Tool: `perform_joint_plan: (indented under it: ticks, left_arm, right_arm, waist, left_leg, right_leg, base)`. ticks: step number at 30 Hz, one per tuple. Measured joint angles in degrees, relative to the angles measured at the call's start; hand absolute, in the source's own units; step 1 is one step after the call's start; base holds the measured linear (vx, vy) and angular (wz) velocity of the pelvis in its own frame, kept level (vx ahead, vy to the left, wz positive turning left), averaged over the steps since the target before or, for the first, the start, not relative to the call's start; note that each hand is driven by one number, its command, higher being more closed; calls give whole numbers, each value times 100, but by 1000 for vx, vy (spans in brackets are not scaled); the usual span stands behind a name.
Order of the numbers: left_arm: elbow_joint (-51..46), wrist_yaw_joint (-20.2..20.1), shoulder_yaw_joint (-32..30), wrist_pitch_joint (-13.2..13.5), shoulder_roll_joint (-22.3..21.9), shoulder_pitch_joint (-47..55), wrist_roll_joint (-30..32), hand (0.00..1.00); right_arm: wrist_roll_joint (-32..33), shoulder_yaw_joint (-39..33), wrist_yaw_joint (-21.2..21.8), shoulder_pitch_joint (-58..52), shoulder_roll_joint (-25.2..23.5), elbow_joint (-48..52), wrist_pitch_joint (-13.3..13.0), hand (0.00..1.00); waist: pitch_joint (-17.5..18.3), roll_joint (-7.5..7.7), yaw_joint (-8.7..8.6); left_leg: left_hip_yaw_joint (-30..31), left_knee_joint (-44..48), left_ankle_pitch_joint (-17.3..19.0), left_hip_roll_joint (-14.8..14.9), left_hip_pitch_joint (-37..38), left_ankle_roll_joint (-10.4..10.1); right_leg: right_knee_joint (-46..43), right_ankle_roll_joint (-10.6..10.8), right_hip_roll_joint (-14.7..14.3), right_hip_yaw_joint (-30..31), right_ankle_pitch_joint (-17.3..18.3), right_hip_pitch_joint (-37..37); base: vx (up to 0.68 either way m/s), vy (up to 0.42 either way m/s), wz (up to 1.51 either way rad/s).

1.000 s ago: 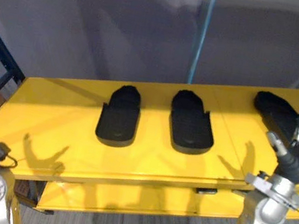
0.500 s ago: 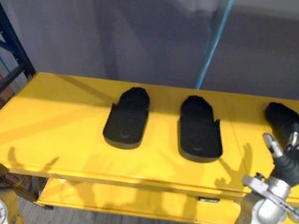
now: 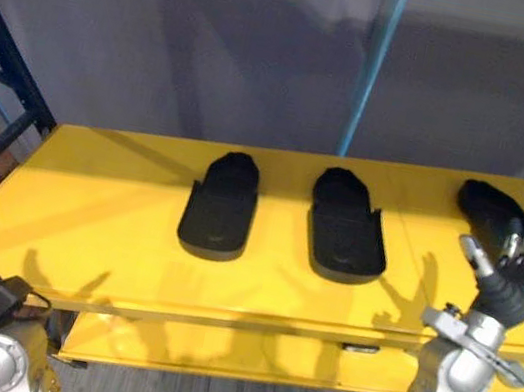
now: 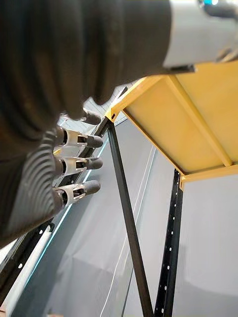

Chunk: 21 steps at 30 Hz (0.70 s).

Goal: Walk over and take plastic housings, then place them on the shelf

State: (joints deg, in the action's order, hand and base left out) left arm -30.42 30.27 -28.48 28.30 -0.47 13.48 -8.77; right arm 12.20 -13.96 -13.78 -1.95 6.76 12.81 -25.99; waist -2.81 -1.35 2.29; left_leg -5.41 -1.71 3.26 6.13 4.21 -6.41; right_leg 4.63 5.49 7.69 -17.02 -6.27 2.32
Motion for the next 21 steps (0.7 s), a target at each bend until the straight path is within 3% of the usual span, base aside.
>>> perform_joint_plan:
  ticks: [2,8,12,18,21]
  left_arm:
    - [0,-36,4,3,0,-1,25,0]
    - [-66,-658,99,196,40,-9,16,0]
    - [-205,-1144,705,301,510,-174,-34,0]
    - [-204,-1121,1517,281,488,-503,-28,0]
    - [-204,-1026,1739,176,420,-517,-22,0]
  right_arm:
    - [-8,1,-8,-14,-1,0,2,0]
    - [-208,-1,-264,-152,-6,26,164,0]
    - [-353,-52,-419,-432,-119,410,224,0]
    - [-228,-219,-358,-1197,-478,1223,26,0]
    - [-124,-198,-305,-1184,-486,1339,-143,0]
  waist:
    - [-1,1,-3]
    - [-28,49,-12]
    - [-85,109,-105]
    - [-188,258,-481]
    - [-184,258,-461]
  left_leg:
    - [0,0,0,-4,1,0]
    - [-184,-57,7,-8,119,8]
    - [-772,-12,146,-8,305,19]
    - [-1343,531,638,194,483,-25]
    - [-1365,644,718,271,478,-55]
  right_leg:
    - [0,0,3,1,0,0]
    - [0,10,-9,205,-8,-34]
    - [-86,39,-51,787,-69,-242]
    - [-270,10,-203,1271,7,-249]
    - [-307,-16,-277,1278,55,-247]
  base:
    - [0,0,0]
    - [-10,9,-18]
    - [-10,36,-67]
    - [27,22,-52]
    - [44,-15,-7]
